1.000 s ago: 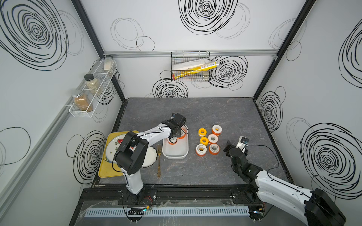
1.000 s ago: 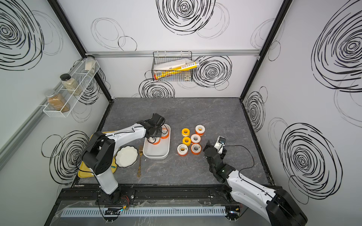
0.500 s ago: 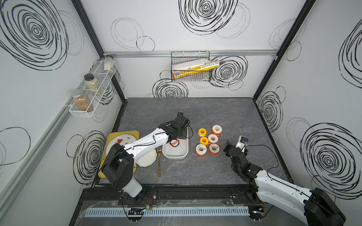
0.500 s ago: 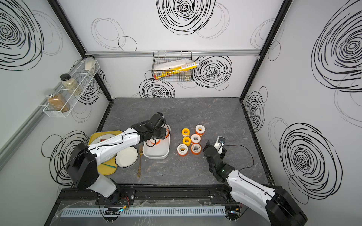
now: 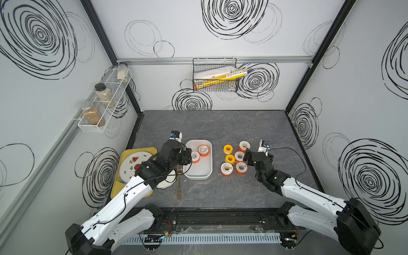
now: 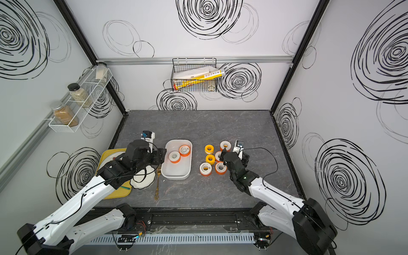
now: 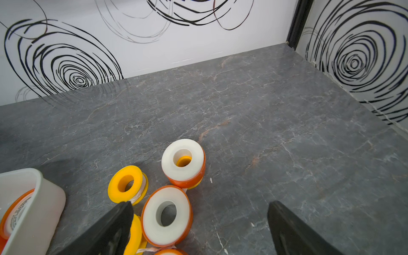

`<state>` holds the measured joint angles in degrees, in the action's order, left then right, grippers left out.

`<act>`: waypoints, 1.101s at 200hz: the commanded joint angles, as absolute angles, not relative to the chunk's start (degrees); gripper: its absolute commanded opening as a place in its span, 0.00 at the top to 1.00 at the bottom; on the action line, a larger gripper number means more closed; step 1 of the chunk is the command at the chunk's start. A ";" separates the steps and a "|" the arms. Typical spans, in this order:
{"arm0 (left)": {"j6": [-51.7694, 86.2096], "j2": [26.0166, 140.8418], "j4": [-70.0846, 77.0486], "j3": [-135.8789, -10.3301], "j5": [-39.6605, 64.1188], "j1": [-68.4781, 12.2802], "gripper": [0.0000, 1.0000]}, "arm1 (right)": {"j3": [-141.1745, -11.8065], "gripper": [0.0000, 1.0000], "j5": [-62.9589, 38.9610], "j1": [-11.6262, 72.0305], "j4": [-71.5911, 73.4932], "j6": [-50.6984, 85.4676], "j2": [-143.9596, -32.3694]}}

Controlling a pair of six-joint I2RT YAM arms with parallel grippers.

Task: Put the sealing tape into the storage box
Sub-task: Place the sealing tape in the storage box, then pick up the sealing tape at the center of the board.

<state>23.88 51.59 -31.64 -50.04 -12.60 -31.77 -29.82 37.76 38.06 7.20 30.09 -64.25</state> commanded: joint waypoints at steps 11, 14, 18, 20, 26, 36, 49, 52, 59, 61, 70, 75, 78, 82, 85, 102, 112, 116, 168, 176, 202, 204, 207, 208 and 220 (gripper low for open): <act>22.08 47.95 -27.99 -45.21 -15.23 -29.36 0.17 | -40.84 0.00 34.16 35.30 -0.46 24.26 -75.97; 22.04 47.91 -28.00 -45.22 -15.24 -28.94 0.17 | -42.23 0.00 33.52 34.80 -1.33 24.06 -77.04; 22.04 47.98 -28.22 -45.38 -15.26 -28.30 0.17 | -43.97 0.00 32.30 34.10 -2.71 24.08 -79.01; 22.10 48.05 -28.32 -45.49 -15.20 -27.97 0.17 | -44.87 0.00 31.52 33.84 -3.60 24.08 -79.89; 22.07 48.16 -28.54 -45.78 -14.85 -27.23 0.17 | -47.45 0.00 29.26 32.51 -5.71 24.21 -82.33; 21.96 48.12 -28.34 -45.64 -13.67 -25.81 0.17 | -50.61 0.00 27.57 31.21 -7.32 23.60 -86.21; 21.78 48.16 -27.78 -45.20 -12.45 -24.75 0.17 | -53.87 0.00 27.49 30.12 -9.03 23.27 -90.20; 21.79 48.23 -27.80 -45.16 -12.33 -24.70 0.17 | -54.34 0.00 27.51 30.00 -9.09 23.15 -90.77; 21.70 48.49 -27.82 -45.09 -11.99 -24.61 0.17 | -55.10 0.00 27.01 29.53 -9.02 22.63 -92.23; 21.71 48.51 -27.87 -45.11 -11.92 -24.59 0.17 | -55.39 0.00 26.86 29.42 -9.05 22.60 -92.69; 21.78 48.90 -27.95 -45.03 -11.83 -24.61 0.17 | -56.26 0.00 25.95 28.75 -9.35 22.76 -94.16; 21.79 49.10 -27.98 -45.00 -11.77 -24.61 0.17 | -56.42 0.00 25.45 28.34 -9.14 22.72 -94.71; 21.79 49.20 -28.07 -45.00 -11.78 -24.61 0.17 | -56.49 0.00 24.98 28.12 -8.91 22.62 -95.01; 21.80 49.29 -28.12 -45.00 -11.71 -24.61 0.17 | -56.51 0.00 24.45 27.77 -8.65 22.51 -95.31; 21.79 49.38 -28.14 -45.12 -11.62 -24.61 0.17 | -56.59 0.00 23.93 27.51 -8.55 22.44 -95.59; 21.65 49.48 -28.03 -44.85 -11.04 -24.61 0.17 | -57.38 0.00 21.66 26.39 -8.84 22.15 -97.12; 21.56 49.57 -27.93 -44.74 -10.80 -24.61 0.17 | -57.63 0.00 20.78 25.98 -8.79 21.77 -98.03; 21.58 49.64 -27.87 -44.88 -10.80 -24.61 0.17 | -57.81 0.00 20.46 25.85 -8.95 21.65 -98.48; 21.55 50.26 -27.98 -44.74 -10.70 -24.60 0.17 | -58.27 0.00 18.08 24.84 -8.83 21.75 -101.02; 21.59 50.34 -27.99 -44.73 -10.60 -24.61 0.17 | -58.49 0.00 17.45 24.63 -8.94 21.71 -101.31; 21.59 50.45 -27.95 -44.66 -10.57 -24.61 0.17 | -58.54 0.04 15.89 24.52 -8.26 21.36 -101.35; 21.50 50.45 -27.99 -44.65 -10.62 -24.61 0.17 | -58.54 0.05 15.90 24.52 -8.26 21.36 -101.39; 21.53 50.43 -27.97 -44.65 -10.56 -24.61 0.17 | -58.54 0.05 15.83 24.52 -8.21 21.36 -101.42; 21.53 50.44 -27.96 -44.65 -10.55 -24.61 0.17 | -58.54 0.05 15.83 24.52 -8.19 21.36 -101.42; 21.59 50.45 -27.96 -44.65 -10.57 -24.60 0.17 | -58.53 0.07 15.73 24.36 -8.24 21.40 -101.96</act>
<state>22.26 50.28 -30.00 -45.30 -11.14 -24.84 -57.34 16.91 24.82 -7.44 21.76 -100.73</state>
